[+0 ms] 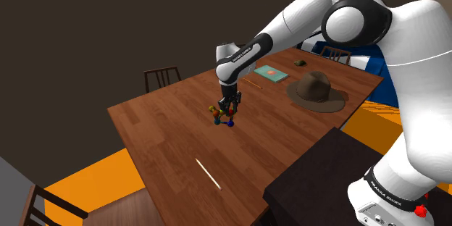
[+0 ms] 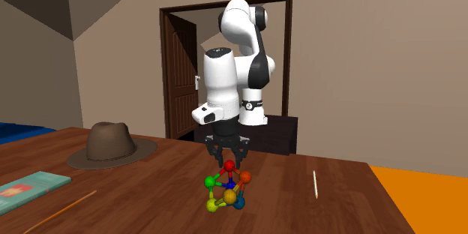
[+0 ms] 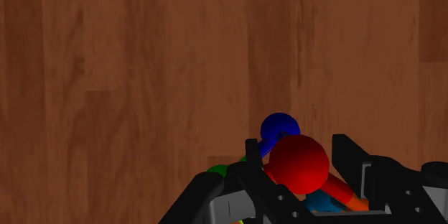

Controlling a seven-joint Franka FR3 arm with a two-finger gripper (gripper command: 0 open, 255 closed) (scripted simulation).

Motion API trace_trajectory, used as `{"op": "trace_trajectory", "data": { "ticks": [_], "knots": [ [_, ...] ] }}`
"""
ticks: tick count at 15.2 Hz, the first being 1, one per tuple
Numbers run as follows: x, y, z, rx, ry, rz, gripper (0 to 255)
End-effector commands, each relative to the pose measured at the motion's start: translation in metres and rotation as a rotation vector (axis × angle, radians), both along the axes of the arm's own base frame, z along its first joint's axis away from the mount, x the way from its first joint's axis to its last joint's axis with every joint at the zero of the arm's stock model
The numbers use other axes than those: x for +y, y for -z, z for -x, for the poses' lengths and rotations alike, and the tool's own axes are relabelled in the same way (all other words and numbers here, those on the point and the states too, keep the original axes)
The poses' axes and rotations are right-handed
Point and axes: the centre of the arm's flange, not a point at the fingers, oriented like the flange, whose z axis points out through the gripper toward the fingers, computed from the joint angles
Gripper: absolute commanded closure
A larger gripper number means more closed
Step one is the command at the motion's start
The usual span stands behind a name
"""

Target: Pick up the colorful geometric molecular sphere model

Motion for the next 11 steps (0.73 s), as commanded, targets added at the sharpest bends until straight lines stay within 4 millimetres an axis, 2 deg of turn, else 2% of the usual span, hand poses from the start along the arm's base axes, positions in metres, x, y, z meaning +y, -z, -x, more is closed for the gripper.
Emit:
{"op": "trace_trajectory", "data": {
  "ticks": [1,11],
  "knots": [
    [0.0,0.001,0.0,0.0,0.0,0.0,255],
    [0.0,-0.052,0.0,0.0,0.0,0.0,255]
  ]
}}
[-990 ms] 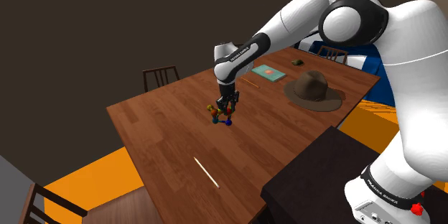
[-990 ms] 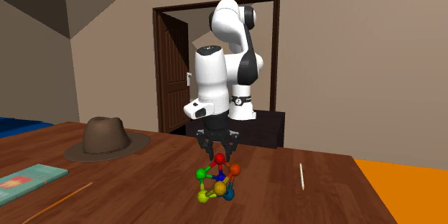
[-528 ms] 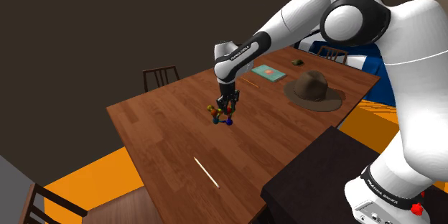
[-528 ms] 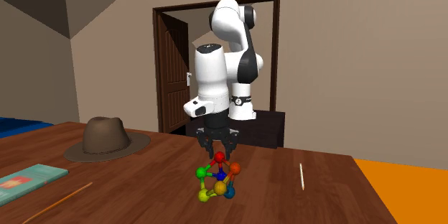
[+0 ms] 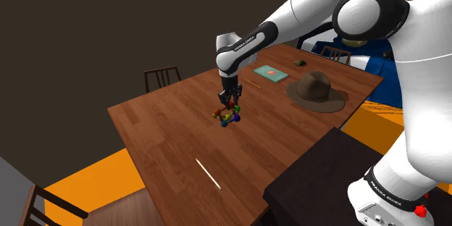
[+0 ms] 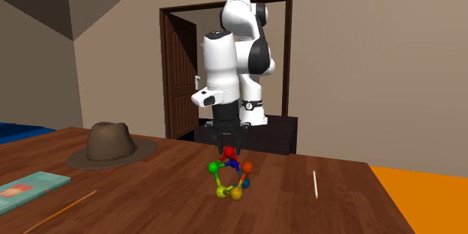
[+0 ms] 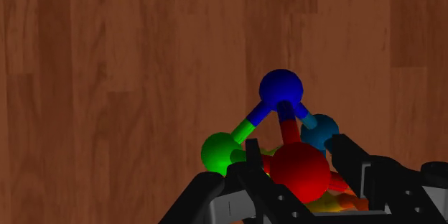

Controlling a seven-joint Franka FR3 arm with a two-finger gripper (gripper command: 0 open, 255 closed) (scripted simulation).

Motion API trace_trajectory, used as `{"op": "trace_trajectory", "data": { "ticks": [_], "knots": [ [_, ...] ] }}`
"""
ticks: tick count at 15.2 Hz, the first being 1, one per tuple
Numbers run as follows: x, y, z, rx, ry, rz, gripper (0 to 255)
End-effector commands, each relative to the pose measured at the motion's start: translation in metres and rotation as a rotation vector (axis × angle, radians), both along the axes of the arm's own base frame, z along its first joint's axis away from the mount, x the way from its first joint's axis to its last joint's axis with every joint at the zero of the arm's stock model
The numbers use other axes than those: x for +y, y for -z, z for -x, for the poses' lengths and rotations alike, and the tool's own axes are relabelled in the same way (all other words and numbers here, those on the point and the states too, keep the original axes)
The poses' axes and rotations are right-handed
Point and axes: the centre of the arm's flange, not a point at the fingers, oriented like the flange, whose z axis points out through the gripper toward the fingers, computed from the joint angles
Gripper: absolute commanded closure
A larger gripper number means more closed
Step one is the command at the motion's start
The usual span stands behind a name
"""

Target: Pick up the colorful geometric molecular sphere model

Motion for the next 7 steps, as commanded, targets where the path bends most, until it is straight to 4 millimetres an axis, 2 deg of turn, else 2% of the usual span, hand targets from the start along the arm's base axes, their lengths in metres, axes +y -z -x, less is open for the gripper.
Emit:
{"op": "trace_trajectory", "data": {
  "ticks": [1,5,7],
  "knots": [
    [0.0,-0.013,-0.001,0.0,0.0,0.0,255],
    [0.0,-0.034,-0.001,0.0,0.0,0.0,255],
    [0.0,-0.035,-0.001,0.0,0.0,0.0,255]
  ]
}}
